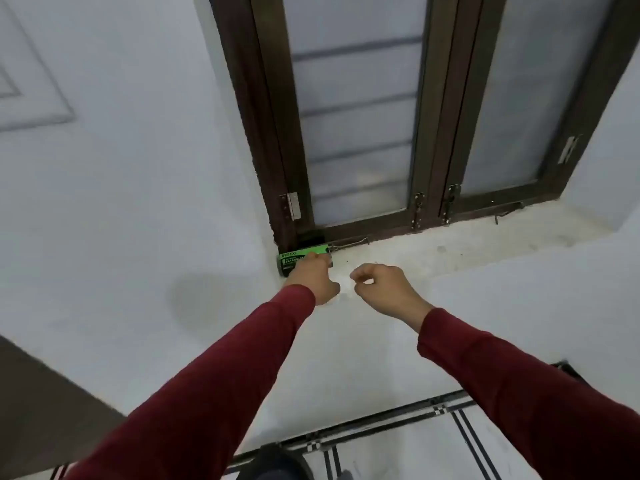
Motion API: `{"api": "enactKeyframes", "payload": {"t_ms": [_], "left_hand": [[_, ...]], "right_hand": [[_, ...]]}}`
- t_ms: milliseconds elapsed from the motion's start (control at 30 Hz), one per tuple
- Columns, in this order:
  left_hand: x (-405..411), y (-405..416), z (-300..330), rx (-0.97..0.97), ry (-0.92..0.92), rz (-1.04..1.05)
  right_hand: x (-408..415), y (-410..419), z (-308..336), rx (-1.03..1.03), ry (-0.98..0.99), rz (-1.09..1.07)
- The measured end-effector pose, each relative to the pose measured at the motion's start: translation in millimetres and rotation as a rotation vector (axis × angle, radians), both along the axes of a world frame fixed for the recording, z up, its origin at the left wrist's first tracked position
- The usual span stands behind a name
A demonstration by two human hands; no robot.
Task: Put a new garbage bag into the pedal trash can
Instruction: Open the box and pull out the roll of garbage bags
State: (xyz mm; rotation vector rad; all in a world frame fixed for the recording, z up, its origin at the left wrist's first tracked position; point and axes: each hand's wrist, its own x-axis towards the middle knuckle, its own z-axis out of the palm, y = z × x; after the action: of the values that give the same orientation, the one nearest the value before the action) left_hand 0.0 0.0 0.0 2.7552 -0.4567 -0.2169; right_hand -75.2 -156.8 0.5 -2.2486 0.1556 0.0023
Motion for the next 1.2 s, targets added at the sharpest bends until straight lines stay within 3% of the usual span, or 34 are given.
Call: {"api": "enactKeyframes", "payload": {"t_ms": [300,433,567,733,833,967,1033,1133,1200], "left_hand": [[112,-24,-60,0.264,-0.063,0.114],[124,-26,-66,0.291,-0.068,0.143],[112,-31,-66,0.095,-0.092,0.128],[108,-33,-67,-0.235,0.016,0.175],[110,-40,-68,-0.364,-0.015,0.149],[108,-54,-63,-0.42,-0.047,0.141],[106,-60,-60,-0.433,-0.054,0.14],[102,-68,-56,-0.413,-0.042,0.15],[100,-71,-54,-0.394,-0.049,0.157]], "right_hand": [[134,4,-38,0.183,0.17,-0.177],[160,-3,-47,0.167,0.22,-0.142],[173,-16,-44,0.175,0.212,-0.007],[173,-38,-41,0.579,0.239,-0.155],[175,-59,-38,0.798,0.29,-0.172],[171,-85,-33,0.879,0.313,-0.081],[168,-97,-32,0.748,0.292,-0.032],[170,-113,-36,0.143,0.049,0.047],[172,-116,-39,-0.033,-0.082,0.137]]}}
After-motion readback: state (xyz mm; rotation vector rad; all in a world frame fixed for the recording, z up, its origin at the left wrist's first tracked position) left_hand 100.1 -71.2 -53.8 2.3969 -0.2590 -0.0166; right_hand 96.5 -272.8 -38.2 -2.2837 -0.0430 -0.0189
